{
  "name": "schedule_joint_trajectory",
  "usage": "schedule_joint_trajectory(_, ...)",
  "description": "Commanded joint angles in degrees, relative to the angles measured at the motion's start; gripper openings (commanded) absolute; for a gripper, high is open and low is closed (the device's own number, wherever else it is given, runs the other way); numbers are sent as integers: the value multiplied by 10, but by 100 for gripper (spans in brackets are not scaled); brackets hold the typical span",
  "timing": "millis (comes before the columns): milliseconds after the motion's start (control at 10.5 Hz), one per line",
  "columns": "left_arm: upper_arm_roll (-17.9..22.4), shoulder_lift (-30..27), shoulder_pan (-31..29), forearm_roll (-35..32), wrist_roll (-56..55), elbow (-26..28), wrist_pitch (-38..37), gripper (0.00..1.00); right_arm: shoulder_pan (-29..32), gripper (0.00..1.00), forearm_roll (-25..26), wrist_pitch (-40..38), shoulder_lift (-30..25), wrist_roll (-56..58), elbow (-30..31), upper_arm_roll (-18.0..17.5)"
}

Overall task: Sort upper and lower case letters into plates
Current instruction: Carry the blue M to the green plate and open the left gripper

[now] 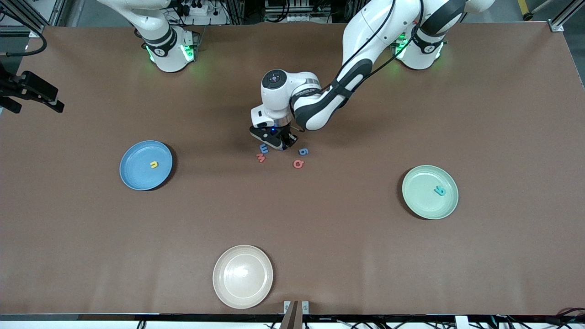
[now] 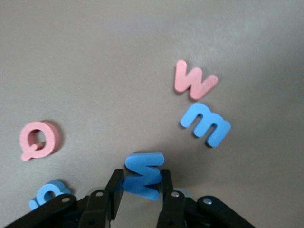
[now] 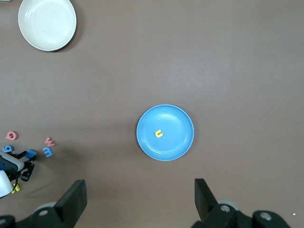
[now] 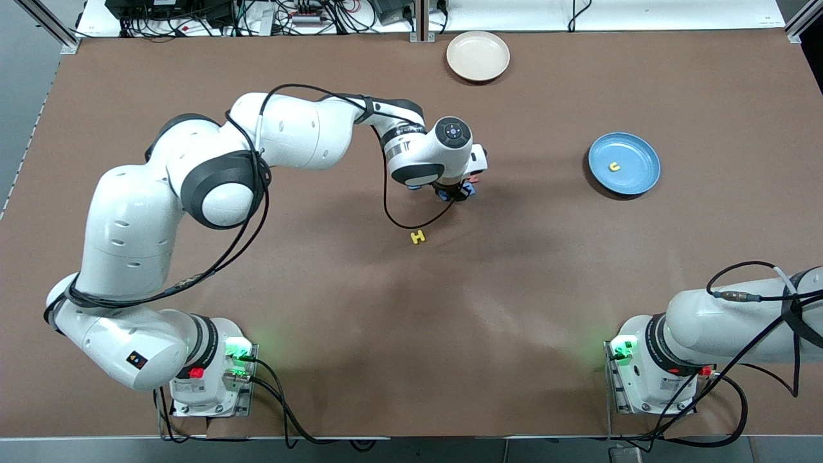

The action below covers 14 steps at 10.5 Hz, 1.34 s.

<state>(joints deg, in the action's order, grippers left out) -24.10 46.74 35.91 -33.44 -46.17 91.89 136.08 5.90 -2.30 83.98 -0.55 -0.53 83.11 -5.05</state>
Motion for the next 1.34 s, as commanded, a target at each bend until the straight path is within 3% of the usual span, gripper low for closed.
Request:
schedule_joint_trajectory(0,5,-97,-26,62,-10,20,-69,0,-8,100,-9,-5,8,3,-11,7)
schedule_joint_trajectory(287,5,-221,-115,149,-9,72,-112,0,-10,100,-9,-4,13,-11,-10,6)
schedule_joint_trajectory(574,-1,-270,-231,152,20,81,-178,0,-13,100,-9,-4,19,-21,-9,5)
schedule_joint_trajectory(669,-1,-291,-275,152,64,107,-186,0,-13,100,-9,-5,19,-20,-8,5)
schedule_joint_trajectory(956,-1,-319,-390,152,182,167,-187,0,-13,100,-9,-5,20,-20,-8,5)
schedule_joint_trajectory(1243,2,-300,-469,151,256,192,-187,0,-13,100,-9,-4,20,-20,-4,5)
